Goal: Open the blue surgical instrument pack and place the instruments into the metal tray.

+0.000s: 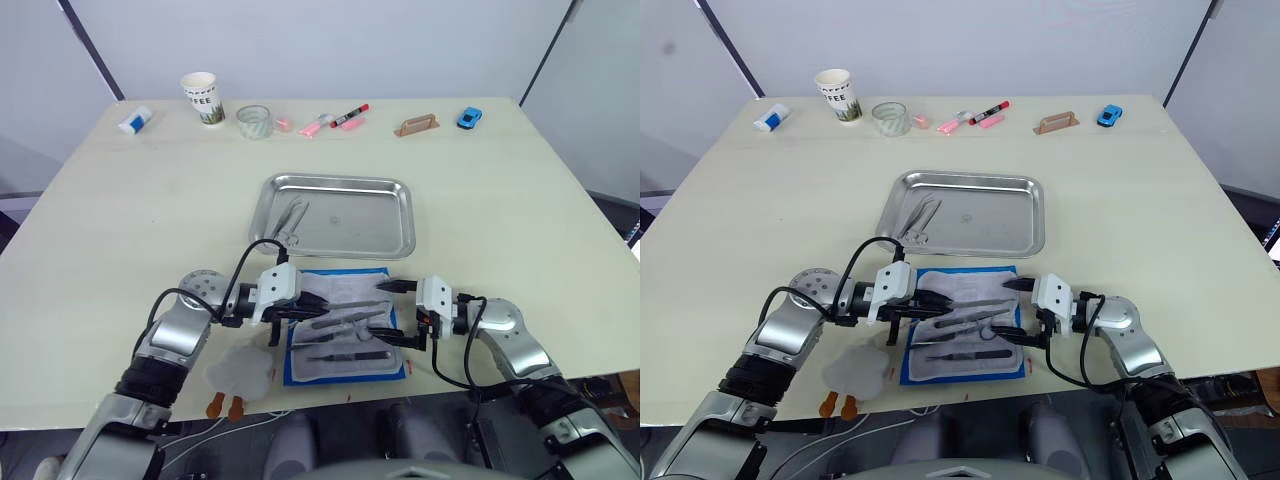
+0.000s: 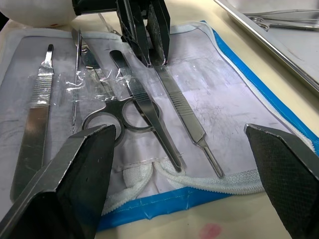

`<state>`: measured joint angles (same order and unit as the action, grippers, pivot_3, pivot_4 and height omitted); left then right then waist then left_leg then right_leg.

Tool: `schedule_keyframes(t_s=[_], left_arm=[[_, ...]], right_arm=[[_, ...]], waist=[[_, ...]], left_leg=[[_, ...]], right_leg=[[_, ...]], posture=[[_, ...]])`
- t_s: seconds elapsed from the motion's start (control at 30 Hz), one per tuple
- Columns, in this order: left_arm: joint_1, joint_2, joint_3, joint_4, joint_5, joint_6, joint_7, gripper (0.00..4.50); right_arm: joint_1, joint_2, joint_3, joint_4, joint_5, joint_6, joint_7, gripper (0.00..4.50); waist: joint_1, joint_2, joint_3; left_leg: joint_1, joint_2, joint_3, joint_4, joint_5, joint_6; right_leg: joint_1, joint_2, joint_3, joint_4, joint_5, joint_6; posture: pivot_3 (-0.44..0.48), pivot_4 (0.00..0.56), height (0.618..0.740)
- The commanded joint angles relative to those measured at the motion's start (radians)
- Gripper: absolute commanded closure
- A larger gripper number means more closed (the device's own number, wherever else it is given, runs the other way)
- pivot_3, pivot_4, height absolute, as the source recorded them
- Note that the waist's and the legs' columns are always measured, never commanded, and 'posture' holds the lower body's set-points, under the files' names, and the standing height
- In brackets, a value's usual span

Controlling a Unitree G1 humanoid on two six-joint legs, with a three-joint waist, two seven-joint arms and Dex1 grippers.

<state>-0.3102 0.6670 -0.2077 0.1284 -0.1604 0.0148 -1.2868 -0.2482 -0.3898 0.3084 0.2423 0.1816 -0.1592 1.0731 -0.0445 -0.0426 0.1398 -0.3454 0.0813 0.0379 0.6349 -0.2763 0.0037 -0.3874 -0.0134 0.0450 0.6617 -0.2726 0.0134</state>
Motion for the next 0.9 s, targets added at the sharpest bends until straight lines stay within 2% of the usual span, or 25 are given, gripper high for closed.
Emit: schedule_keyframes(t_s=[0.03,0.3,0.9], left_arm=[[0.020,0.020,-0.016,-0.014,0.005,0.015,-0.018,4.47],[0.018,0.024,-0.009,-0.017,-0.004,0.027,-0.016,4.47],[-0.076,0.080,-0.052,-0.181,0.018,0.222,-0.029,4.47]], right_arm=[[0.036,-0.006,0.053,0.135,-0.113,0.043,-0.052,0.00],[0.037,-0.006,0.052,0.135,-0.113,0.043,-0.052,0.00],[0.021,-0.008,0.058,0.150,-0.113,0.050,-0.038,0.00]], waist=[[0.000,0.000,0.000],[0.000,0.000,0.000],[0.000,-0.001,0.000]], left_leg=[[0.000,0.000,0.000,0.000,0.000,0.000],[0.000,0.000,0.001,-0.001,0.000,0.000],[-0.001,0.001,0.003,-0.001,0.000,0.000]], right_leg=[[0.000,0.000,0.000,0.000,0.000,0.000],[0.000,0.000,0.001,0.000,0.000,0.000],[-0.003,0.001,0.002,0.000,-0.001,0.000]], posture=[[0.000,0.150,0.737],[0.000,0.150,0.737],[0.000,0.150,0.737]])
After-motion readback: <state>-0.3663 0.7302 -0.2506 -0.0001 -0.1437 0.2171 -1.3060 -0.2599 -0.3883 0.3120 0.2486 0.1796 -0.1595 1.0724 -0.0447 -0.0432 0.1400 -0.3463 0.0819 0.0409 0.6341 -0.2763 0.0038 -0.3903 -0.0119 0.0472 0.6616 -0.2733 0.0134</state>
